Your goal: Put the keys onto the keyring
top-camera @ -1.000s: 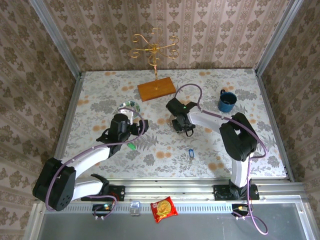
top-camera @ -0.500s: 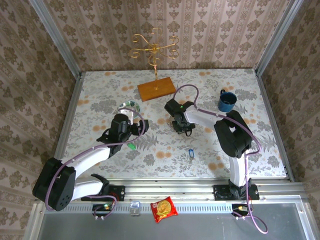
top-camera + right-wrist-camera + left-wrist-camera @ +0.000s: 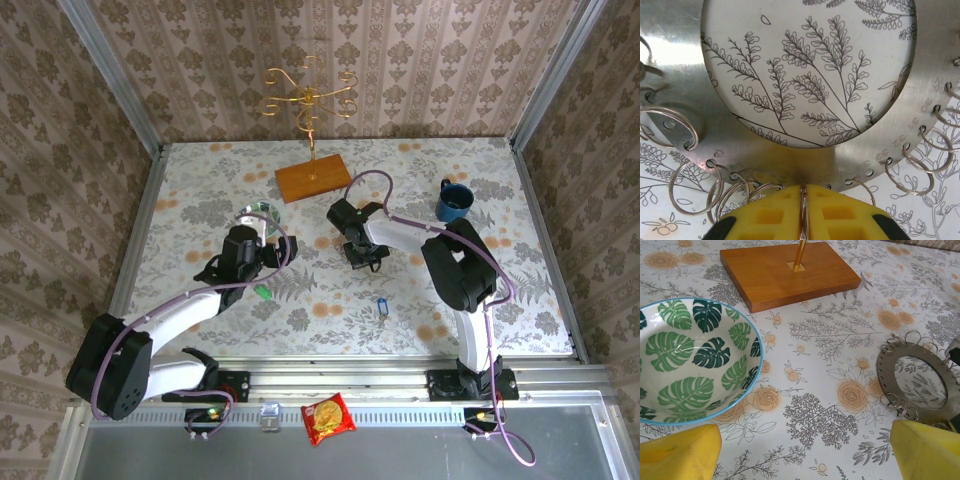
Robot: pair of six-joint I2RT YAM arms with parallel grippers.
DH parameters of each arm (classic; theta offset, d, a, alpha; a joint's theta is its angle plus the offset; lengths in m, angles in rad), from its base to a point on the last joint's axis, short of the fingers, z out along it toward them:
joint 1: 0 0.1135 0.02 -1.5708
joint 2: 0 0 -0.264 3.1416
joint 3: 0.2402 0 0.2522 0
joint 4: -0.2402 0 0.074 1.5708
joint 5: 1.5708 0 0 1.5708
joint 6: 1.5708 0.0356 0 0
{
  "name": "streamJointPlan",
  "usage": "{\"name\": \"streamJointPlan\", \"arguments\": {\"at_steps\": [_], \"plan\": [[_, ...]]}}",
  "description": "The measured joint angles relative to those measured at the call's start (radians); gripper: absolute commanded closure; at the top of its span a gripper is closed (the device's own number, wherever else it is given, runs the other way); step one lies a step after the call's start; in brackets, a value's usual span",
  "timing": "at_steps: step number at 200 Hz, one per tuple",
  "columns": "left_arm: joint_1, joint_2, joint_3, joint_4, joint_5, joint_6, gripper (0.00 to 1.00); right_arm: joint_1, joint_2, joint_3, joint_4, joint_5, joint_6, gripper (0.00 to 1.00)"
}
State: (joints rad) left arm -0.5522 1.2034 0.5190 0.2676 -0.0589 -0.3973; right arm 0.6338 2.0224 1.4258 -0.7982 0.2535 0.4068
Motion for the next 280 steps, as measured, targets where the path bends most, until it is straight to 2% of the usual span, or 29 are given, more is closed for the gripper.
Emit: {"name": "streamJointPlan", "arguments": {"at_steps": [8, 58, 100, 151, 181, 205, 228, 256, 280], "plan": [[-0.002, 0.0, 0.001, 0.0, -0.002, 0.0, 0.12, 0.0, 0.0, 0.002, 0.0, 0.003, 0.001, 1.0], [-0.004, -0.003, 0.014, -0.008, -0.009, 0.001, 0.12, 0.0, -0.046, -0.032, 0.024, 0.015, -0.02, 1.0], [-0.004, -0.057, 0.026, -0.041, -0.014, 0.077, 0.14, 0.002, -0.315, -0.21, 0.148, 0.028, -0.095, 1.0], [-0.004, -0.147, 0.105, -0.059, -0.012, 0.296, 0.19, 0.002, -0.583, -0.339, 0.413, -0.01, -0.226, 1.0], [-0.004, -0.167, 0.168, -0.067, -0.008, 0.439, 0.18, -0.001, -0.614, -0.355, 0.545, -0.115, -0.299, 1.0], [-0.004, -0.166, 0.23, -0.116, 0.019, 0.554, 0.19, -0.018, -0.626, -0.368, 0.636, -0.269, -0.327, 1.0], [0.004, -0.135, 0.308, -0.176, 0.079, 0.648, 0.26, -0.045, -0.629, -0.372, 0.711, -0.424, -0.342, 1.0], [0.027, -0.047, 0.408, -0.263, 0.203, 0.797, 0.37, -0.101, -0.608, -0.373, 0.807, -0.612, -0.345, 1.0], [0.031, 0.032, 0.454, -0.326, 0.291, 0.909, 0.46, -0.136, -0.565, -0.372, 0.827, -0.734, -0.357, 1.0]]}}
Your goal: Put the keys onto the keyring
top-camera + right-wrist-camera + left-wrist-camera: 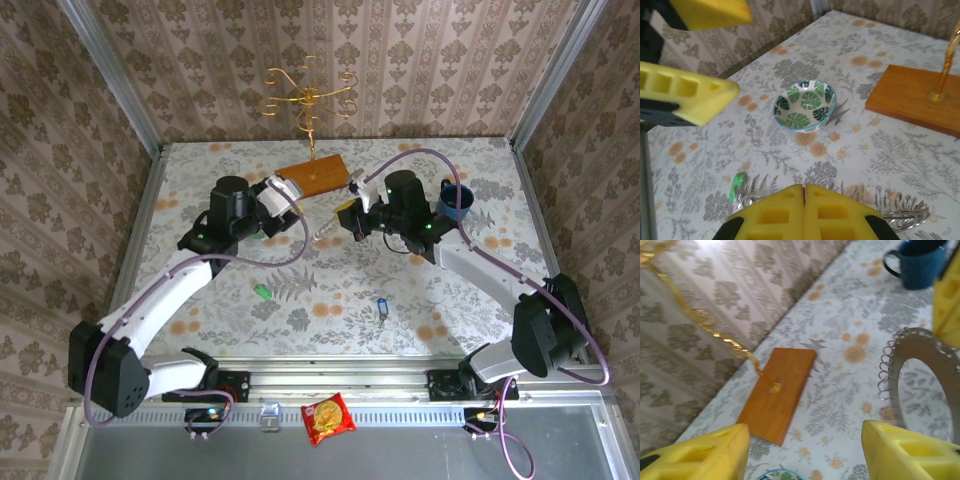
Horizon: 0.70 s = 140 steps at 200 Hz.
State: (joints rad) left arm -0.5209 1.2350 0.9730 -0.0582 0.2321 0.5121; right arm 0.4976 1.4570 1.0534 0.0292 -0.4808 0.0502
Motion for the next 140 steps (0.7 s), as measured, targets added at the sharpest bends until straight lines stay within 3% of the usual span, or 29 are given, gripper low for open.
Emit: {"name": "streamJointPlan", "arguments": {"at_steps": [23, 58, 140], "plan": [[0.0, 0.043, 0.0, -0.026, 0.082, 0.061, 0.51, -0.018, 0.022, 0.0, -0.003, -0.088, -0.044, 1.0], [0.0, 0.046, -0.043, 0.03, 0.227, 0.086, 0.52, -0.03, 0.023, -0.012, 0.013, -0.193, -0.149, 1.0], [0.0, 0.102, -0.126, 0.085, 0.505, 0.047, 0.57, -0.027, 0.024, -0.049, 0.014, -0.302, -0.291, 1.0]]}}
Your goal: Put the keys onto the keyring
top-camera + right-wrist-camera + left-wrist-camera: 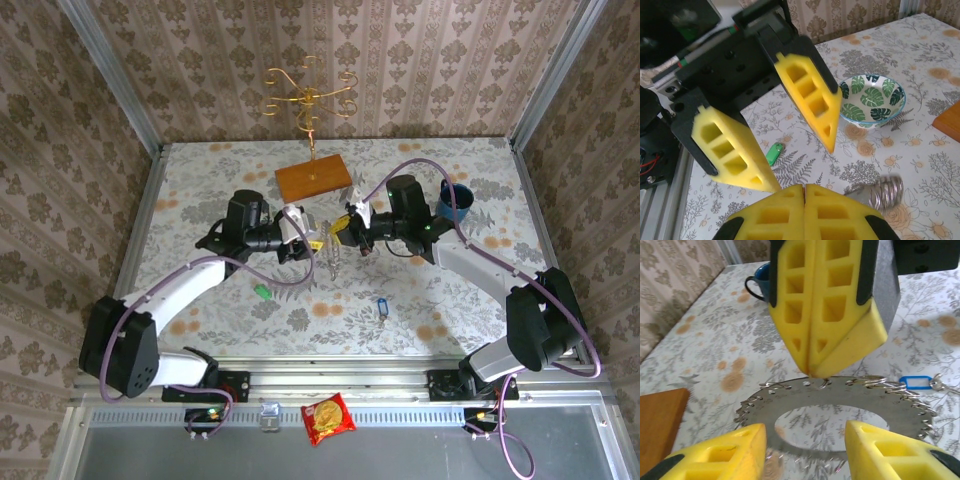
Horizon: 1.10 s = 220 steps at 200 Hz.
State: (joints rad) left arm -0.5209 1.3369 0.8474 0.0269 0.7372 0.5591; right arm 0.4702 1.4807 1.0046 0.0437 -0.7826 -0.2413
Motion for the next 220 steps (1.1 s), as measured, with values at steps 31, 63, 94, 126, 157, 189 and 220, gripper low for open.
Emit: {"name": "streamJointPlan", "arguments": {"at_steps": [31, 63, 94, 126, 157, 189, 220], "plan": [[0.0, 0.035, -0.006, 0.009, 0.05, -0.026, 0.62, 0.006, 0.004, 0.0, -0.012, -0.016, -0.027, 1.0], [0.0, 0.047, -0.01, 0.029, 0.091, -0.043, 0.64, 0.026, 0.014, 0.0, -0.029, -0.016, -0.058, 1.0], [0.0, 0.047, -0.012, 0.032, 0.124, -0.051, 0.72, 0.044, 0.025, 0.003, -0.051, -0.014, -0.095, 1.0], [0.0, 0.048, -0.02, 0.033, 0.151, -0.053, 0.79, 0.049, 0.027, 0.011, -0.066, -0.014, -0.117, 1.0], [0.0, 0.05, -0.025, 0.033, 0.169, -0.055, 0.93, 0.054, 0.033, 0.022, -0.072, -0.014, -0.124, 1.0], [0.006, 0.05, -0.061, 0.085, 0.18, -0.081, 1.0, 0.058, 0.042, 0.025, -0.084, -0.015, -0.135, 0.97], [0.005, 0.05, -0.113, 0.185, 0.181, -0.115, 1.0, 0.059, 0.043, 0.025, -0.101, -0.002, -0.142, 0.64]]}}
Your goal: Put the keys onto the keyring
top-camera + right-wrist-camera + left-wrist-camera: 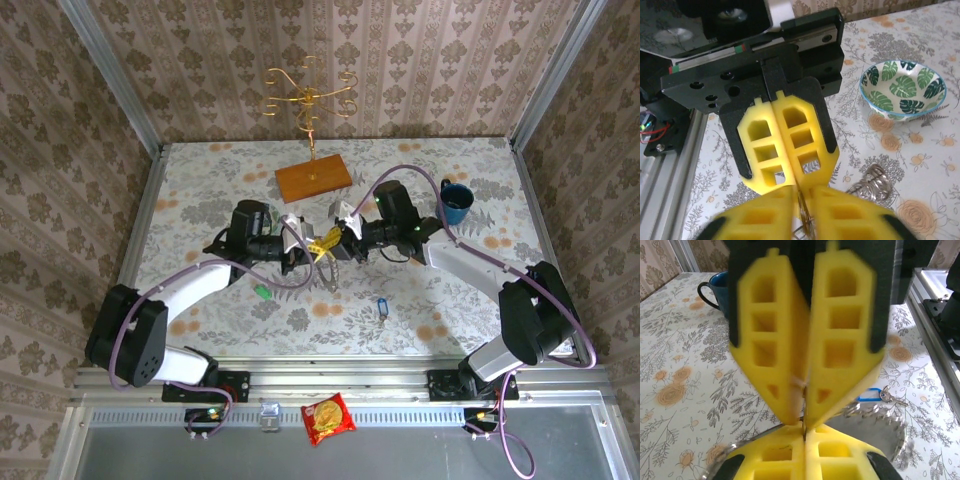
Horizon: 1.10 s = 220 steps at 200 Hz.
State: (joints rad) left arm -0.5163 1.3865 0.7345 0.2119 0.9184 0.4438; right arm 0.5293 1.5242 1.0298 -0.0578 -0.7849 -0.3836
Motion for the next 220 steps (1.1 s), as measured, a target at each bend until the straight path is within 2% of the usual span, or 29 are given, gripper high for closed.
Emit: {"name": "streamJointPlan", "arguments": {"at_steps": [19, 42, 81, 121, 190, 209, 220], "plan": [[-0.003, 0.0, -0.023, 0.036, -0.011, -0.006, 1.0, -0.005, -0.007, -0.005, -0.001, 0.033, -0.011, 0.58], [-0.014, 0.0, -0.034, 0.039, -0.04, 0.006, 1.0, -0.011, -0.056, -0.035, -0.032, 0.108, -0.053, 0.57], [-0.043, 0.0, -0.034, 0.003, -0.075, 0.058, 1.0, 0.006, -0.122, -0.062, -0.111, 0.237, -0.187, 0.61], [-0.062, -0.001, -0.035, -0.003, -0.093, 0.089, 1.0, 0.05, -0.132, -0.072, -0.132, 0.278, -0.247, 0.66], [-0.073, -0.003, -0.047, -0.003, -0.114, 0.105, 1.0, 0.071, -0.093, -0.072, -0.114, 0.281, -0.256, 0.89], [-0.074, -0.008, -0.048, -0.003, -0.123, 0.108, 1.0, 0.072, -0.093, -0.072, -0.118, 0.281, -0.271, 1.0], [-0.074, -0.008, -0.05, -0.003, -0.127, 0.108, 1.0, 0.072, -0.093, -0.072, -0.122, 0.281, -0.276, 1.0]]}}
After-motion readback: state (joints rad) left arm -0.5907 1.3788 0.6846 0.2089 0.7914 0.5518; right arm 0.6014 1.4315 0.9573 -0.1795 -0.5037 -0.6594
